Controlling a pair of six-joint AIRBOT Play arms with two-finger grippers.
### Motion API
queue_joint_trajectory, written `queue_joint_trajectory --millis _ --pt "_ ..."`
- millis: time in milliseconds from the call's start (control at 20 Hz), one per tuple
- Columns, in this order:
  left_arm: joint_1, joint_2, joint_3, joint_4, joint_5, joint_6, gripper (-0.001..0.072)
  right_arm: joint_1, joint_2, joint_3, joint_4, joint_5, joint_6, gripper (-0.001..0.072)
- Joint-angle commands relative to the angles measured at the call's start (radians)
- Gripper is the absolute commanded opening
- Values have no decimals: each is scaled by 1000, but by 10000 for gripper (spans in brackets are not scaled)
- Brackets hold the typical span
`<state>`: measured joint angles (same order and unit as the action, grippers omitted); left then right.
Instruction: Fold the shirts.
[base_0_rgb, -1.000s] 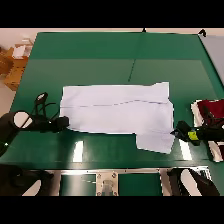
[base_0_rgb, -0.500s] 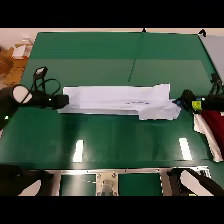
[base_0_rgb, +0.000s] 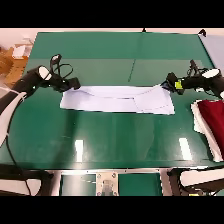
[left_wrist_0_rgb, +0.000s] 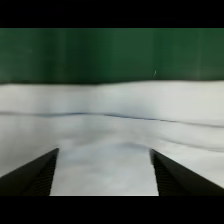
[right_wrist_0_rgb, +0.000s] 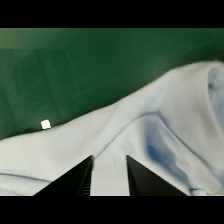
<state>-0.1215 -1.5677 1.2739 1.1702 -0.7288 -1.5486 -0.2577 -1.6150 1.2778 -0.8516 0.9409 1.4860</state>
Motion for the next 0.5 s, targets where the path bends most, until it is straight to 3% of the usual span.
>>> queue_joint_trajectory --millis 0,100,250,450 --pt "42 -58 124 1 24 -30 704 -35 -90 112 11 20 -36 364" --pt "116 -54 237 0 -122 -30 704 -98 -90 175 8 129 -127 506" --pt "206 -54 351 -2 -323 -30 704 -196 -98 195 -25 277 -241 618" --pt "233 -55 359 -1 -464 -20 703 -245 -169 170 -30 431 -348 653"
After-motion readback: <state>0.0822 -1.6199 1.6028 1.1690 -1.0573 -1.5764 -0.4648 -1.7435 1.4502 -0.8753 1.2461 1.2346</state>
